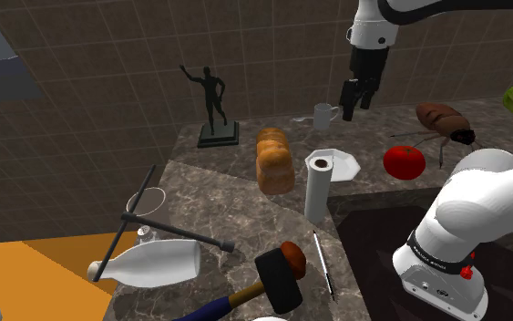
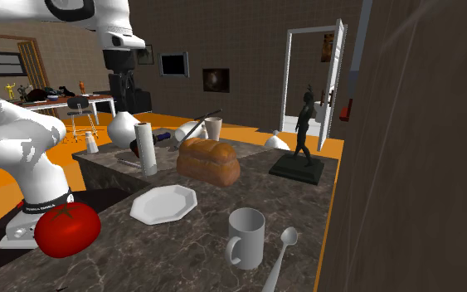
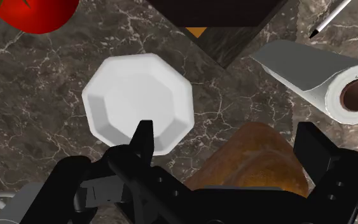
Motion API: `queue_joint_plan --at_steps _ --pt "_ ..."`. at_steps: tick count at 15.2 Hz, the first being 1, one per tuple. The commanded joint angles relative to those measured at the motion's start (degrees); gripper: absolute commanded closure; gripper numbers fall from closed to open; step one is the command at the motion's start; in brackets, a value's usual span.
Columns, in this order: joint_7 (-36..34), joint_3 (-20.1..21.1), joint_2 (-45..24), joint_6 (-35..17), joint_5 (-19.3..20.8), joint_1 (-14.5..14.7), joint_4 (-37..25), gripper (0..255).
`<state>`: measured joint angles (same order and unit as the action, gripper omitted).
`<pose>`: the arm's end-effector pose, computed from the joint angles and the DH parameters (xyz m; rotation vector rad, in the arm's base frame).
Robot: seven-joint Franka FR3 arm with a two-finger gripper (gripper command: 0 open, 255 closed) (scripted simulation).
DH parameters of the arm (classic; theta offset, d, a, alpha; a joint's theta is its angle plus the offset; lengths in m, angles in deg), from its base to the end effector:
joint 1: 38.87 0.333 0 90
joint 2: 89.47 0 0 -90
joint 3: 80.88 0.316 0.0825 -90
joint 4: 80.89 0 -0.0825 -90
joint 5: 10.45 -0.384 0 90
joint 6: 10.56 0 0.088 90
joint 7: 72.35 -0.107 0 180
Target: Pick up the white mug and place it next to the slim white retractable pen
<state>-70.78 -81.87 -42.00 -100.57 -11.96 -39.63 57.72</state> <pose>0.2943 -0.0076 0.5736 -3.1019 -0.0036 0.0291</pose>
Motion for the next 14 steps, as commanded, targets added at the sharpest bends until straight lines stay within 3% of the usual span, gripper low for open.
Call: queue_joint_plan --at_steps 1,14 --pt "0.0 0.0 0.0 0.0 0.0 0.0 0.0 0" --pt "15.0 -11.7 -20.3 -17.7 5.9 -2.3 -4.5 0"
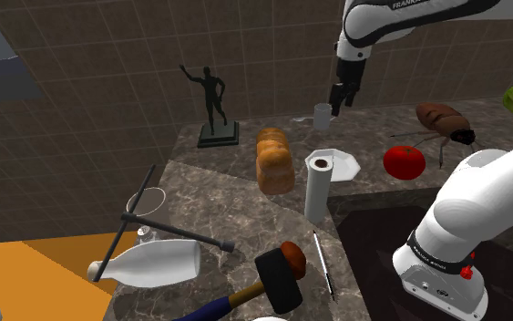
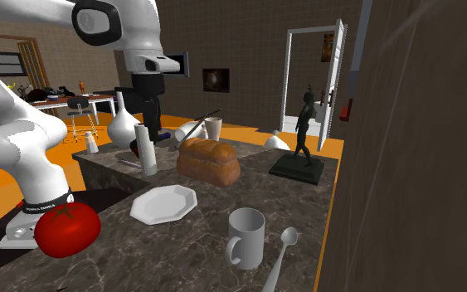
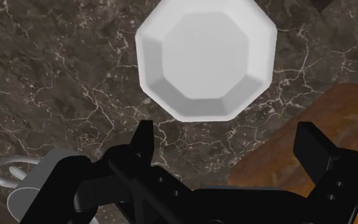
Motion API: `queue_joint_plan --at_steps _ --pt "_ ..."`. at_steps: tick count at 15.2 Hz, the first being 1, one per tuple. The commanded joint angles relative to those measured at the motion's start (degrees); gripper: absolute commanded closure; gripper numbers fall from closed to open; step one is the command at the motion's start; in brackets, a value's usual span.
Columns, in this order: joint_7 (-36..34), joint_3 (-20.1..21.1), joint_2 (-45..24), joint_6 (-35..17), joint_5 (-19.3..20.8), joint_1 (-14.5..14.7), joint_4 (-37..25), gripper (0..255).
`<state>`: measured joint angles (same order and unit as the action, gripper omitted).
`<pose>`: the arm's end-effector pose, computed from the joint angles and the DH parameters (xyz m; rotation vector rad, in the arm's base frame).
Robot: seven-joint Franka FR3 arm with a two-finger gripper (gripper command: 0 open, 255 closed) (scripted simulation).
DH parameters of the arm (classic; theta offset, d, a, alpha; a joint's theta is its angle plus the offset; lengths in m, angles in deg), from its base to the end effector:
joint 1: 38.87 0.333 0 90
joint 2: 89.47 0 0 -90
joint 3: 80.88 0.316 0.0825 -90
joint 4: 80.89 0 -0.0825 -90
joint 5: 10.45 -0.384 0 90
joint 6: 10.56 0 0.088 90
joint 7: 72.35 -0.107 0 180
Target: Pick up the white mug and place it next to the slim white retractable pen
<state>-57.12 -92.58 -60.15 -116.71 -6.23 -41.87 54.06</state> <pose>0.3838 -0.1148 0.5139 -3.1128 -0.0860 -0.0128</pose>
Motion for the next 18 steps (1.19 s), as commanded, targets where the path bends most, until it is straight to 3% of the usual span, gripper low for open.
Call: queue_joint_plan --at_steps 1,9,18 --pt "2.5 -1.8 -4.1 -2.7 0.2 -0.1 -1.7 0" --pt "12.6 -7.8 -20.5 -10.2 -2.7 -0.4 -11.6 0" --pt "24.5 -10.7 -40.9 -13.0 -11.4 -3.5 -28.7 0"
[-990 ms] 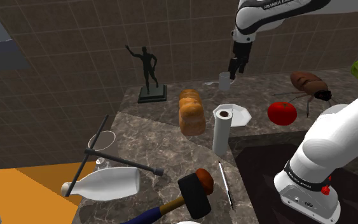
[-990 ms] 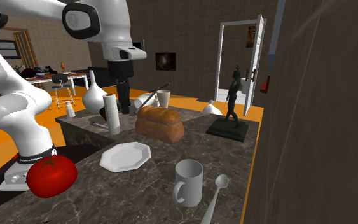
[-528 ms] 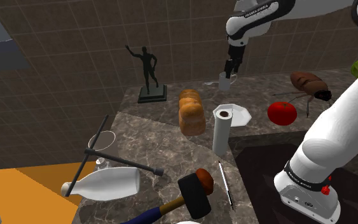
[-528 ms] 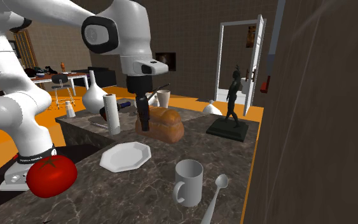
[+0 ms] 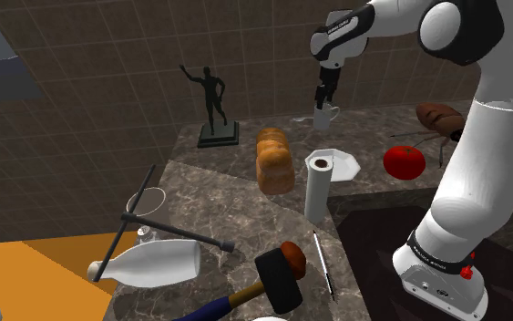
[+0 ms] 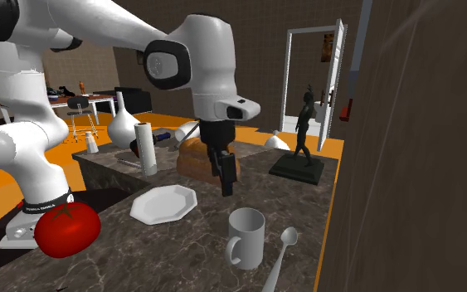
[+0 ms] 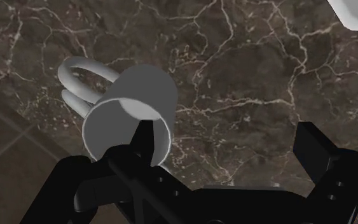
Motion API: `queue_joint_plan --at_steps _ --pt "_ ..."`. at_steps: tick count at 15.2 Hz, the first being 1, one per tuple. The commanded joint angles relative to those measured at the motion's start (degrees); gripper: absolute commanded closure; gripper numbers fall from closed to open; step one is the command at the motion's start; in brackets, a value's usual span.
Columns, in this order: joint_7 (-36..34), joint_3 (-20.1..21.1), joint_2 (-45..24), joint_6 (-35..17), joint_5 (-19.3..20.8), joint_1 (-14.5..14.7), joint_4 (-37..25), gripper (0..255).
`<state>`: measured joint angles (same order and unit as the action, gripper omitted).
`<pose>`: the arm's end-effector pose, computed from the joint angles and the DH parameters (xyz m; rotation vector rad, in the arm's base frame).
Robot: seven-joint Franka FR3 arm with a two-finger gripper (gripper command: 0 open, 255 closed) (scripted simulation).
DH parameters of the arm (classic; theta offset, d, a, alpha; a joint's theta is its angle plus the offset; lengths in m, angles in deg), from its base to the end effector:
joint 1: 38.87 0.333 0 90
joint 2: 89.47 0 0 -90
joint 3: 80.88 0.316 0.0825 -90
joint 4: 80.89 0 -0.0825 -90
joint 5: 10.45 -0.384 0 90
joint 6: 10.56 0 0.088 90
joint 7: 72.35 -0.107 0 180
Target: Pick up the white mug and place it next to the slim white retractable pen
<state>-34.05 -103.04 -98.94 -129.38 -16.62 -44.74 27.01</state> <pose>0.5381 -0.2701 0.4301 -3.1267 -0.2115 -0.0794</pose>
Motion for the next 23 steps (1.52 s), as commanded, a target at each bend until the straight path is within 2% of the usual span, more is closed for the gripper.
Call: queue_joint_plan --at_steps 1,3,11,19,20,23 --pt "2.6 -0.2 -4.4 -0.2 -2.0 -1.3 -4.0 0" --pt "4.7 0.1 -9.0 0.2 -3.9 -2.8 -9.0 0" --pt "5.5 0.7 -11.6 -4.5 -5.3 -3.1 -6.6 0" --pt "5.5 0.7 -11.6 -4.5 -5.3 -3.1 -6.6 0" --pt "5.5 0.7 -11.6 -4.5 -5.3 -3.1 -6.6 255" --pt "5.5 0.7 -11.6 -4.5 -5.3 -3.1 -6.6 255"
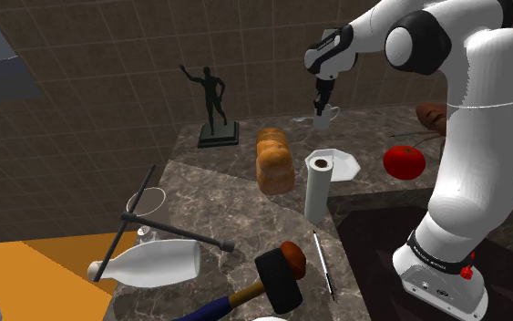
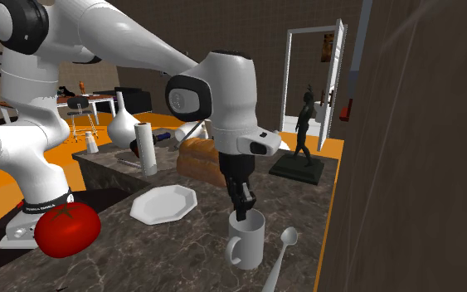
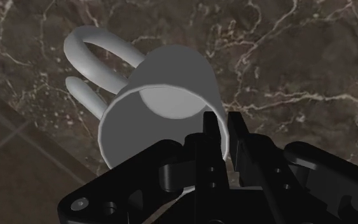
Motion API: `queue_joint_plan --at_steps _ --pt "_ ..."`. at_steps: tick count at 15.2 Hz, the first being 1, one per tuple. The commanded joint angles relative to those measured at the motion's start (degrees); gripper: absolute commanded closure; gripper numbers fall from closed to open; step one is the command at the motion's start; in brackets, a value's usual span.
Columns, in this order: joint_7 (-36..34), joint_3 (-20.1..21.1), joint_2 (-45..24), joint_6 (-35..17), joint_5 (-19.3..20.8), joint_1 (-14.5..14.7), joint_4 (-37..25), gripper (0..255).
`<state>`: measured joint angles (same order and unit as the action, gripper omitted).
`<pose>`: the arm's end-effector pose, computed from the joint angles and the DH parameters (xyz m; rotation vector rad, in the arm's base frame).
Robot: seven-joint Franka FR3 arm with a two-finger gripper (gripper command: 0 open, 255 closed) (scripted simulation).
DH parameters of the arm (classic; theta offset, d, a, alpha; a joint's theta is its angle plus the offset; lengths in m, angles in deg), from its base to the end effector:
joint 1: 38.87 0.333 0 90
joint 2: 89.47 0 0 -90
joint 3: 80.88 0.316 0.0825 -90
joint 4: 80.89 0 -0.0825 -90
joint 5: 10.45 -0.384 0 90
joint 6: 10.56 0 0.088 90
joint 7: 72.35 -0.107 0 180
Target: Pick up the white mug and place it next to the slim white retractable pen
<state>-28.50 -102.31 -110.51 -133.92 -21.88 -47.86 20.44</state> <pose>0.5730 -0.3039 0.3714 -3.1289 -0.2413 -0.0946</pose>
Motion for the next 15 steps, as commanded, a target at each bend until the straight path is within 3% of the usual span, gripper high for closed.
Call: queue_joint_plan --at_steps 1,6,15 --pt "0.0 0.0 0.0 0.0 0.0 0.0 0.0 255" --pt "0.0 0.0 0.0 0.0 0.0 0.0 0.0 255" --pt "-1.1 -0.6 2.5 5.9 1.4 0.3 -3.6 255"
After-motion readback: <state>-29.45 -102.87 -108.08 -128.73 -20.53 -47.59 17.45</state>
